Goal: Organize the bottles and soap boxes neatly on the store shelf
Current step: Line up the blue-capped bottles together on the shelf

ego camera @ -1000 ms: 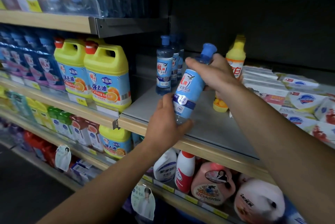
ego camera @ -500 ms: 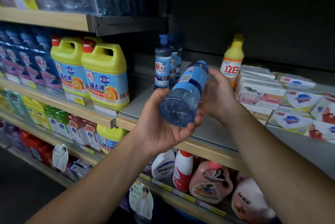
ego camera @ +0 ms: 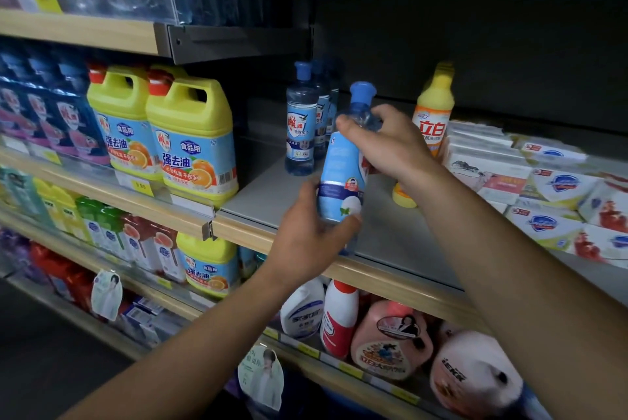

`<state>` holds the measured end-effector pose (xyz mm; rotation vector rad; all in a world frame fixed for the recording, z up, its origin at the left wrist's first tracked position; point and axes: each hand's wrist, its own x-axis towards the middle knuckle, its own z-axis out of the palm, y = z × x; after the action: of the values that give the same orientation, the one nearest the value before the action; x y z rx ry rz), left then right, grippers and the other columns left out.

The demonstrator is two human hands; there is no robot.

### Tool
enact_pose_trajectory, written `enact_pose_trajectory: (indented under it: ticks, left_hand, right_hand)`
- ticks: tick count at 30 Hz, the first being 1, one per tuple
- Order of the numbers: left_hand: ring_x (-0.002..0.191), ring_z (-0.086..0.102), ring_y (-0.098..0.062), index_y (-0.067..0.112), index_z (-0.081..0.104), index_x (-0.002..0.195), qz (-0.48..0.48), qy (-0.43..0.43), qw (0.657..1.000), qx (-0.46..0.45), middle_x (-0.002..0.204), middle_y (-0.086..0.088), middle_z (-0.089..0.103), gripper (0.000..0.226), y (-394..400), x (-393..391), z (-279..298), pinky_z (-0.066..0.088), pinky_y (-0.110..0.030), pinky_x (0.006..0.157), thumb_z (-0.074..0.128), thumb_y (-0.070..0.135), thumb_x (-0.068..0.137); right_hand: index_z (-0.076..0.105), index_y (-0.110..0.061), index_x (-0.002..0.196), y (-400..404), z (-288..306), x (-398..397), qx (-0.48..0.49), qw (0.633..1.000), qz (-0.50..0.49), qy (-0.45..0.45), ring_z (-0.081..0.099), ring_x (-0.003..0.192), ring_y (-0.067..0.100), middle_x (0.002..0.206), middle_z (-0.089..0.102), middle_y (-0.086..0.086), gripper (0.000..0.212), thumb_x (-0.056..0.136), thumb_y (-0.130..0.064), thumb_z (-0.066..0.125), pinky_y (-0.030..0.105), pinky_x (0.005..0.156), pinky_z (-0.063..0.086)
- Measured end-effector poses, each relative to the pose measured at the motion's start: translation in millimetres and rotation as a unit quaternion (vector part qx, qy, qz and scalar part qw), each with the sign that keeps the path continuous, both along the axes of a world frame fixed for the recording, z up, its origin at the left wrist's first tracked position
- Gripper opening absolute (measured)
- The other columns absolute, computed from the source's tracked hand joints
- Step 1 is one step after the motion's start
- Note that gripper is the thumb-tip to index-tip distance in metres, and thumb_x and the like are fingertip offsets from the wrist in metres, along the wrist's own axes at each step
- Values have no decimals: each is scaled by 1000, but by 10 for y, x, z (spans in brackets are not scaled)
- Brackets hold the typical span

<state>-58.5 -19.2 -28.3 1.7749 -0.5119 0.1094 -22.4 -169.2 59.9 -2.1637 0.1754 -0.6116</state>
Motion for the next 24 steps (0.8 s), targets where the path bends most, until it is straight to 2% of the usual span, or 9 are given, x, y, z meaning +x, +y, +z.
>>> enact_pose_trajectory:
  ticks: [2, 4, 6, 8, 12, 16, 18, 21, 24]
  left_hand:
    - [91, 72, -25, 21, 55, 121, -96, 155, 976, -123, 103, -5, 73, 50, 51, -42, 48, 60, -47, 76, 73, 35, 77]
    - [87, 73, -34, 10, 59, 118, -181, 330, 899, -224, 100, -13, 74, 59, 111, -51, 118, 59, -42, 62, 75, 39, 69]
    - [84, 71, -35, 0, 69, 110, -259, 432, 815, -288, 104, -19, 71, 62, 147, -54, 185, 58, -37, 56, 76, 42, 64]
    - [83, 70, -35, -1, 75, 102, -303, 463, 771, -316, 108, -20, 69, 56, 161, -55, 233, 59, -36, 59, 72, 43, 67]
    - [83, 70, -34, -2, 75, 99, -319, 472, 757, -320, 107, -21, 69, 56, 180, -17, 241, 60, -36, 62, 71, 41, 64]
    - [86, 70, -35, -2, 74, 101, -328, 463, 759, -320, 110, -21, 69, 52, 207, 38, 201, 59, -37, 62, 74, 40, 69]
    - [89, 69, -36, 0, 74, 104, -327, 445, 777, -301, 112, -20, 69, 55, 217, 50, 177, 59, -38, 62, 74, 43, 70]
    - [95, 71, -32, 7, 66, 112, -267, 347, 869, -230, 108, -16, 72, 61, 218, 114, 85, 59, -42, 69, 76, 47, 66]
    - [92, 72, -16, 23, 62, 108, -161, 136, 972, -107, 99, 3, 75, 40, 209, 207, 9, 58, -29, 73, 74, 39, 73]
  right_hand:
    - [59, -31, 92, -52, -36, 24, 118, 991, 46, 35, 72, 80, 15, 95, 70, -2, 34, 84, -64, 55, 38, 70, 61]
    - [62, -30, 99, -119, -100, 35, 305, 941, 105, 102, 73, 84, 22, 107, 69, 7, 27, 94, -54, 51, 41, 68, 61]
    - [62, -23, 116, -180, -215, 55, 426, 878, 147, 161, 70, 94, 30, 117, 65, 13, 39, 95, -53, 49, 43, 68, 59]
    - [58, -17, 127, -189, -326, 69, 477, 845, 166, 174, 67, 105, 33, 124, 64, 19, 49, 95, -53, 49, 43, 76, 59]
    - [58, -15, 122, -142, -363, 82, 481, 850, 137, 164, 67, 107, 33, 120, 66, 21, 46, 95, -52, 50, 50, 90, 54]
    - [61, -17, 119, -107, -293, 98, 463, 862, 132, 158, 68, 105, 31, 116, 69, 16, 42, 94, -50, 52, 47, 86, 56]
    - [64, -18, 114, -65, -221, 82, 442, 874, 140, 142, 72, 93, 27, 103, 73, 12, 39, 92, -49, 57, 43, 79, 58]
    - [63, -19, 107, 43, -116, 43, 370, 915, 148, 61, 73, 80, 20, 90, 75, 5, 29, 91, -43, 61, 39, 71, 59]
    - [59, -28, 109, 151, -15, -38, 194, 965, 167, -54, 72, 89, 12, 103, 71, -4, 29, 84, -40, 67, 35, 77, 57]
